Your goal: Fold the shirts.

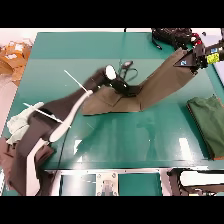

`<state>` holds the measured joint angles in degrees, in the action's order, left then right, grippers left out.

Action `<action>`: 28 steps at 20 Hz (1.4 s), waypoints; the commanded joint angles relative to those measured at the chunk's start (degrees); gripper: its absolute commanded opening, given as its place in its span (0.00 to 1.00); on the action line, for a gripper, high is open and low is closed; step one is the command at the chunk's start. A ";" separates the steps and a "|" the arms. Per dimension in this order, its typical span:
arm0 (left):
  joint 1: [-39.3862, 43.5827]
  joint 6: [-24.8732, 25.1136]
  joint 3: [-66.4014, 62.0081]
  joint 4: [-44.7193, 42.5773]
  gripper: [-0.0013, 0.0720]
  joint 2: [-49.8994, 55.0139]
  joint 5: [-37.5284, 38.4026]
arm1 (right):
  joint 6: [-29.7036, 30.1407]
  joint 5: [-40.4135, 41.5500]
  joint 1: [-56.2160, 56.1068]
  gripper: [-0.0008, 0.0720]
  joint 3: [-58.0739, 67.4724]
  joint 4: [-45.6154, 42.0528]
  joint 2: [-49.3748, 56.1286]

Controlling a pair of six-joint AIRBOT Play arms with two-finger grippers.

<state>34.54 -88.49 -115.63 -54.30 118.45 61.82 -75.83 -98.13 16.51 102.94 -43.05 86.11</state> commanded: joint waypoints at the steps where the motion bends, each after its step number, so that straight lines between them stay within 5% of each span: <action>1: -5.75 -2.80 -3.50 -17.79 0.05 -7.19 13.90 | -2.21 1.22 -1.86 0.03 -0.37 0.74 -0.09; 7: -17.68 -0.81 -3.52 -25.81 0.05 -21.03 21.24 | -8.28 12.46 -16.61 0.03 -1.79 0.83 -0.02; 14: -25.38 5.14 -3.34 -25.99 0.05 -24.87 23.19 | -12.26 44.61 -46.21 0.06 -6.78 0.90 11.56; 15: -25.38 6.10 -3.34 -25.99 0.05 -24.87 23.85 | -12.26 50.23 -50.51 0.19 -6.78 0.90 14.69; 17: -25.38 6.54 -3.34 -25.94 0.05 -24.87 24.30 | -13.31 61.31 -57.37 0.65 -6.75 0.87 20.52; 18: -25.38 6.54 -3.34 -25.97 0.05 -24.87 24.20 | -15.50 64.11 -58.82 0.76 -6.75 0.87 22.40; 21: -25.38 6.58 -3.34 -25.97 0.05 -24.87 24.22 | -15.69 59.78 -55.45 0.76 -6.71 0.15 22.60; 28: -25.38 7.10 -3.34 -26.29 0.05 -24.85 24.33 | -15.65 32.89 -28.87 0.76 -6.75 -7.45 15.17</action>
<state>9.21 -81.56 -118.96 -80.40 93.62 86.13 -91.24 -54.15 -21.98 96.23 -45.71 103.68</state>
